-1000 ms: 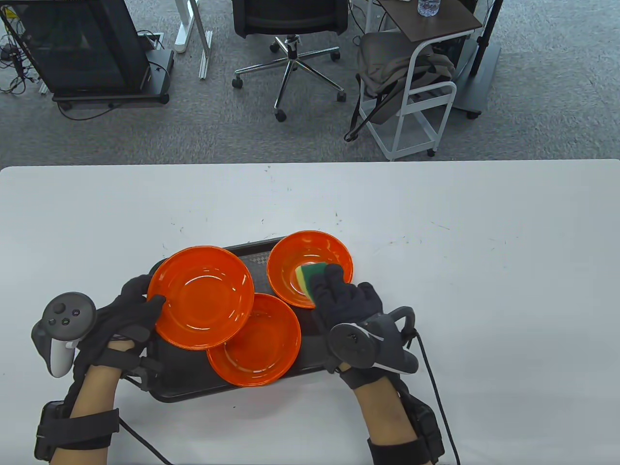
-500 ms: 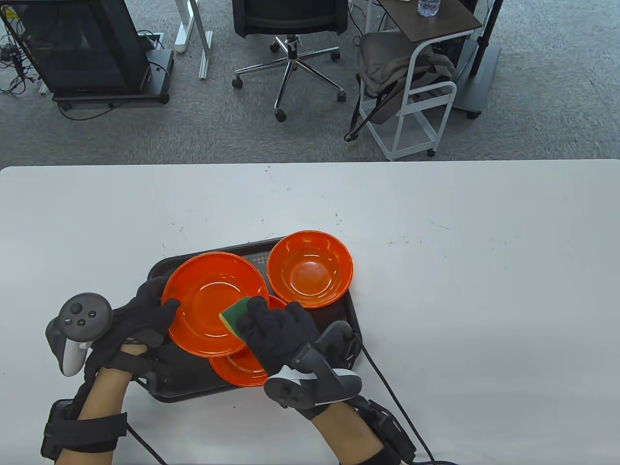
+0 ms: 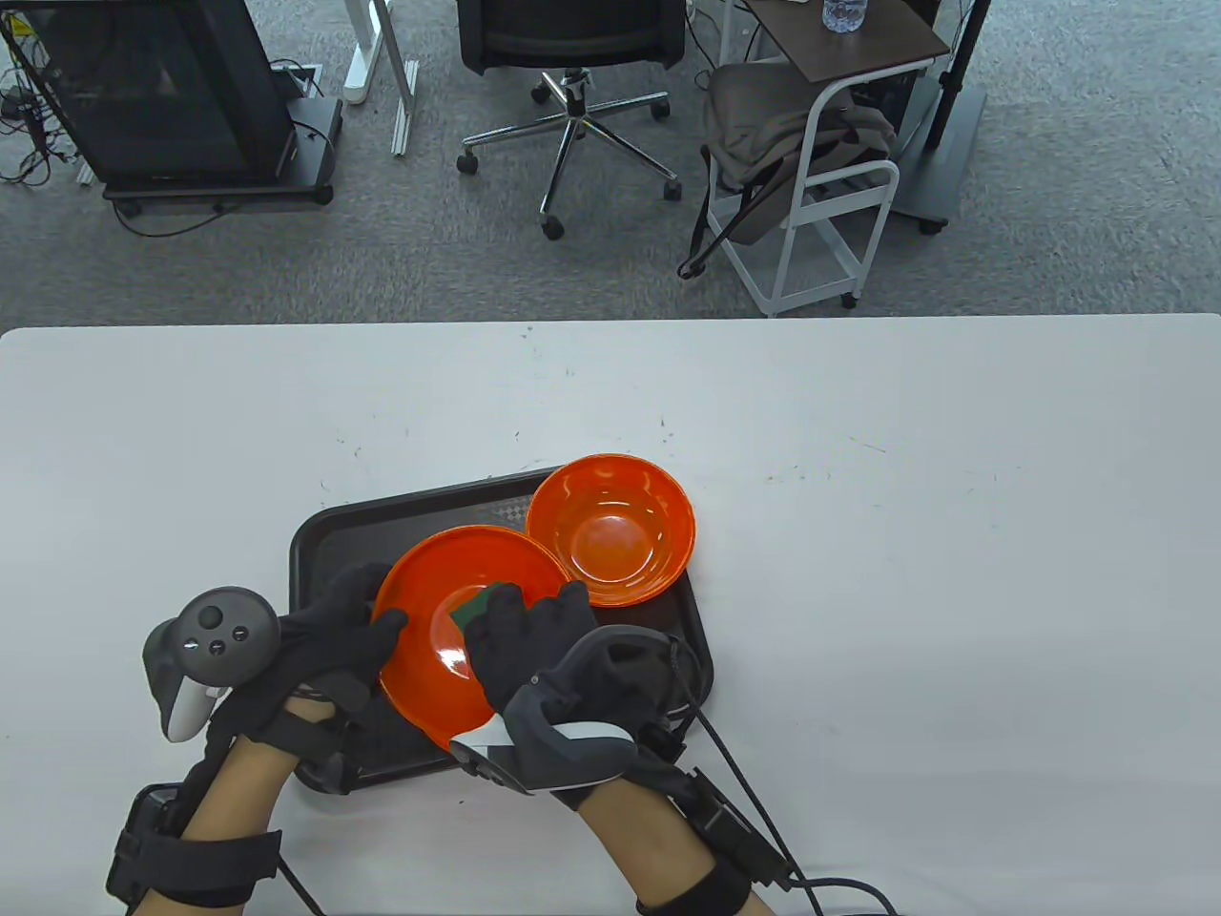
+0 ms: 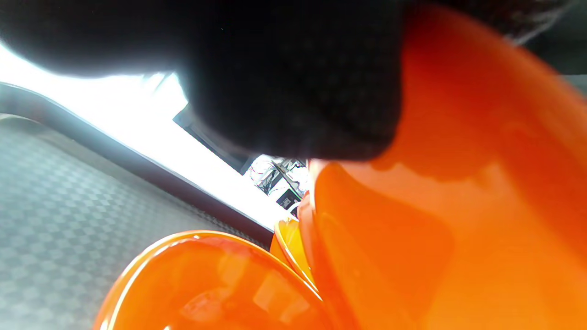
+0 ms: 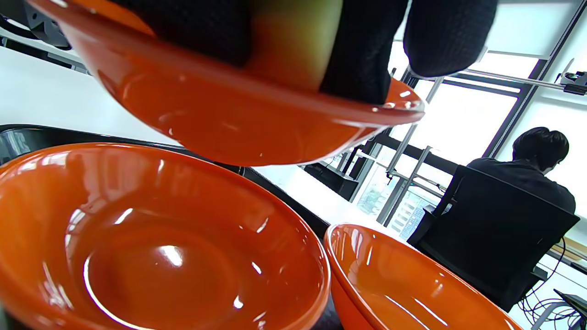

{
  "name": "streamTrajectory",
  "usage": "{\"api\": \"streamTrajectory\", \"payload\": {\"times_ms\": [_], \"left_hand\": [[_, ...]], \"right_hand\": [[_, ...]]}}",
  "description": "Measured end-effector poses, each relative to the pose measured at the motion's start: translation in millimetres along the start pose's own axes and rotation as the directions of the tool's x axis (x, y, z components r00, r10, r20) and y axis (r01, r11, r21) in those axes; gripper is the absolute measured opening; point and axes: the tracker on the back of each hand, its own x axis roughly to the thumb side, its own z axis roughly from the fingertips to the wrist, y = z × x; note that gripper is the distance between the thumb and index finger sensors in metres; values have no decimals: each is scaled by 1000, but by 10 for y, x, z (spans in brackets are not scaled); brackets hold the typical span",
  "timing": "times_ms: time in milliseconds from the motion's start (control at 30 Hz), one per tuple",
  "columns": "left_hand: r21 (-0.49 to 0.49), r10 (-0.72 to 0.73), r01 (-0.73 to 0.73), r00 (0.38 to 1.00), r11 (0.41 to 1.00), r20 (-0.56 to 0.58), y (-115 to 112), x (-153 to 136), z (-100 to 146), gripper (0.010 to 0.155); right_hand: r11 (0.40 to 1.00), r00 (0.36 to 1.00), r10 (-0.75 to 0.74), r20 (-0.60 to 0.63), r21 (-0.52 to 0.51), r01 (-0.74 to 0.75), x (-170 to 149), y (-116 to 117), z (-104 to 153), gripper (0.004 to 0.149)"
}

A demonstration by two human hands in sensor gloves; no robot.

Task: Wipe bowl with sponge

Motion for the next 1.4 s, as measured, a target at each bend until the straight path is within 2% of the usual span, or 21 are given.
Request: {"api": "streamTrajectory", "payload": {"times_ms": [67,167,300,367,433,633,700,867,1033,1200,1400], "left_hand": [[-4,5,-5,1000,1000,7,-21,18,2,60],[-1,-16,16,1000,1000,9,-16,18,1,60],[19,-21,22,1000,1000,-9,27,-35,4,60],[19,-23,23,1000,1000,-9,35,-47,3,60],[24,-48,48,999,999,-4,36,-35,3,60],[13,-81,81,997,997,7,35,-20,1,59],[7,-72,72,997,997,10,33,-20,4,60],[-18,-65,65,998,998,28,3,15,5,60],[-68,-50,54,997,996,56,-103,80,-3,60],[-76,-63,69,995,995,71,-174,116,-9,60],[-51,-72,75,995,996,64,-165,87,-9,59]], "right_hand": [[999,999,-27,24,-29,28,20,9,-6,51],[990,982,-121,142,-48,129,93,25,-28,52],[977,958,-212,191,17,213,137,17,-30,51],[973,956,-230,181,56,223,136,1,-29,50],[966,959,-239,155,139,218,136,-3,-25,50],[961,992,-111,63,262,91,109,15,-4,51],[960,995,-86,41,272,72,86,19,-2,52],[973,1000,4,-5,229,-3,43,23,-1,52],[994,999,8,-35,107,-4,-45,86,-2,51],[998,998,-68,19,0,68,-28,96,-1,52],[972,961,-229,157,-20,235,50,95,7,53]]}}
